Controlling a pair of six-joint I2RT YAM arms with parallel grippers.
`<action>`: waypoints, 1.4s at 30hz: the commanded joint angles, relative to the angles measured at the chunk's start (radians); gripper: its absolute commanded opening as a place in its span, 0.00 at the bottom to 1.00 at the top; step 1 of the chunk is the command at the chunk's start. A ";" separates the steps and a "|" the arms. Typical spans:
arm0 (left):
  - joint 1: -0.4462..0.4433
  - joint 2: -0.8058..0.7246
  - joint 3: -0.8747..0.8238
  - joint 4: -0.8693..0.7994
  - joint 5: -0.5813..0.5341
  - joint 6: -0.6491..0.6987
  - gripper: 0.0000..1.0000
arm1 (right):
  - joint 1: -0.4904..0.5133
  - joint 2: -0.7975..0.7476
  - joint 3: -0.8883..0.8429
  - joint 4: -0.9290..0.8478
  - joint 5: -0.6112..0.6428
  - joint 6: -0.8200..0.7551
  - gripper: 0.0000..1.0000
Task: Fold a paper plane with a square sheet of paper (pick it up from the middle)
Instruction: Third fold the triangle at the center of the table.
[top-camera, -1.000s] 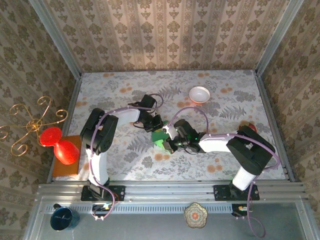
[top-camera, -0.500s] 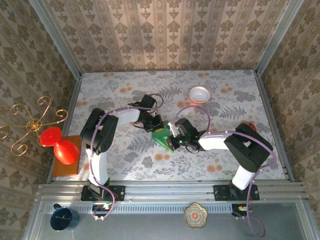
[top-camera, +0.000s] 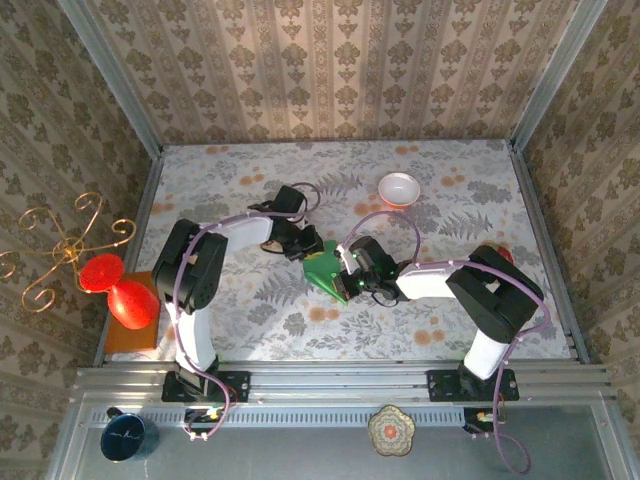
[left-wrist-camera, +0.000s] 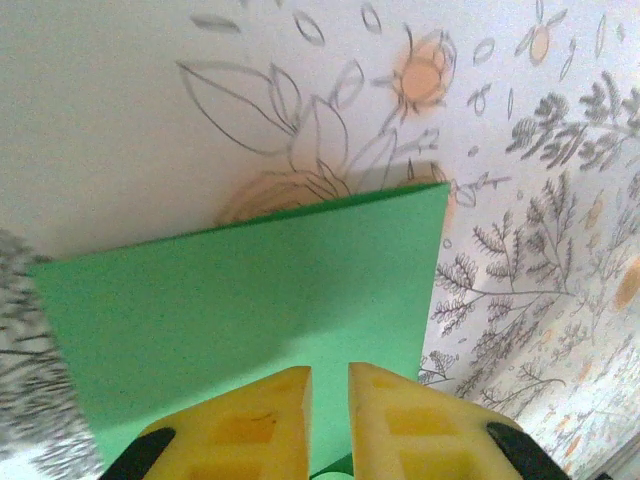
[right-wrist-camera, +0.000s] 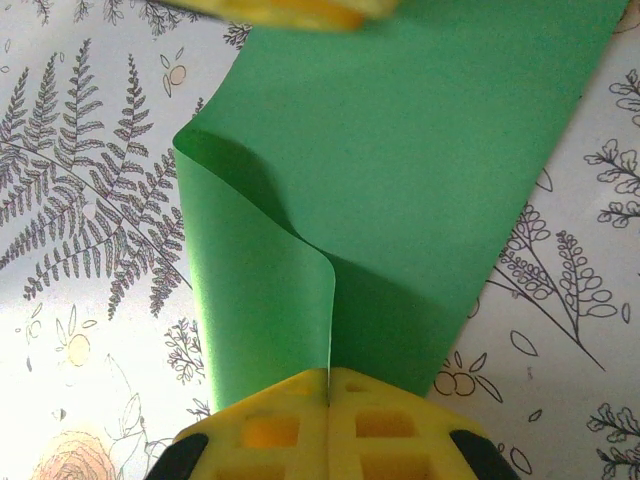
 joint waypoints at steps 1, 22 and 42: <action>0.016 -0.013 -0.023 -0.034 -0.026 0.018 0.18 | -0.006 0.007 0.022 -0.018 0.006 0.009 0.02; 0.003 0.060 -0.007 -0.086 -0.034 0.050 0.12 | -0.019 0.015 0.040 -0.026 -0.059 0.009 0.02; 0.003 0.062 -0.005 -0.084 -0.029 0.051 0.12 | -0.023 0.033 0.054 -0.065 -0.047 0.006 0.02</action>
